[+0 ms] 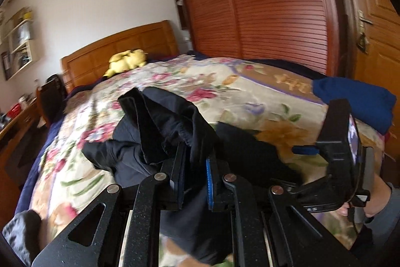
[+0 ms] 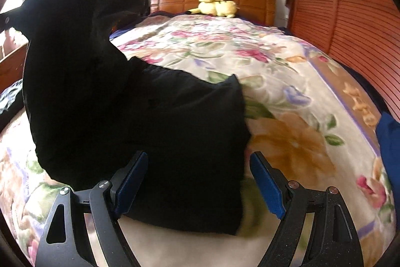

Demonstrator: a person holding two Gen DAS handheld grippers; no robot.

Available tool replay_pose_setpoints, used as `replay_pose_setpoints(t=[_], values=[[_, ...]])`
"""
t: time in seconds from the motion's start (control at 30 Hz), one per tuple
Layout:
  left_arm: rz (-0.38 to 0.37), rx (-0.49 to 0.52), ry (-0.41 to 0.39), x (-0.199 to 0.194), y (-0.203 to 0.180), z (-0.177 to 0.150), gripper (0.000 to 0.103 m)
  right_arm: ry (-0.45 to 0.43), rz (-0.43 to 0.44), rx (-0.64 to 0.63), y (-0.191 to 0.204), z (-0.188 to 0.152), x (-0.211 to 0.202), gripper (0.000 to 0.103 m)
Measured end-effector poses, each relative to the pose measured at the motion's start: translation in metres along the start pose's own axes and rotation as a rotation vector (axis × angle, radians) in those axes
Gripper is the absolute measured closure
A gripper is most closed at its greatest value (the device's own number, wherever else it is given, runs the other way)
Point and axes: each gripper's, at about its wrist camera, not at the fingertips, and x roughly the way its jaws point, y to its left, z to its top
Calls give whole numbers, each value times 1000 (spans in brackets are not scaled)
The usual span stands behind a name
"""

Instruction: Fold large clothes

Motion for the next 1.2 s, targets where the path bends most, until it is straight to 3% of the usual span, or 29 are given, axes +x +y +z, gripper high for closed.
replay_pose_setpoints(t=[0.17, 0.33, 0.47, 0.5, 0.57, 0.77, 0.9, 1.1, 1.2], values=[[-56, 61, 44, 21, -41, 7, 89, -16, -31, 49, -16, -1, -6, 18], [-55, 34, 99, 34, -47, 1, 81, -23, -63, 97, -27, -2, -5, 18], [-111, -27, 76, 21, -38, 2, 54, -30, -72, 117, -29, -3, -7, 18], [-118, -39, 65, 14, -33, 2, 41, -31, -73, 118, -29, -3, -7, 18], [-126, -57, 43, 7, -29, 4, 26, -36, -75, 119, -27, -2, -7, 18], [-110, -146, -6, -24, 6, -14, 24, -66, -82, 108, -24, -2, -12, 18], [-54, -208, -27, -38, 38, -39, 22, -93, -86, 103, -24, 1, -16, 18], [24, -307, -21, -46, 88, -89, 21, -138, -76, 71, -11, 7, -24, 18], [37, -344, 5, -44, 107, -110, 13, -162, -61, 43, 7, 17, -28, 18]])
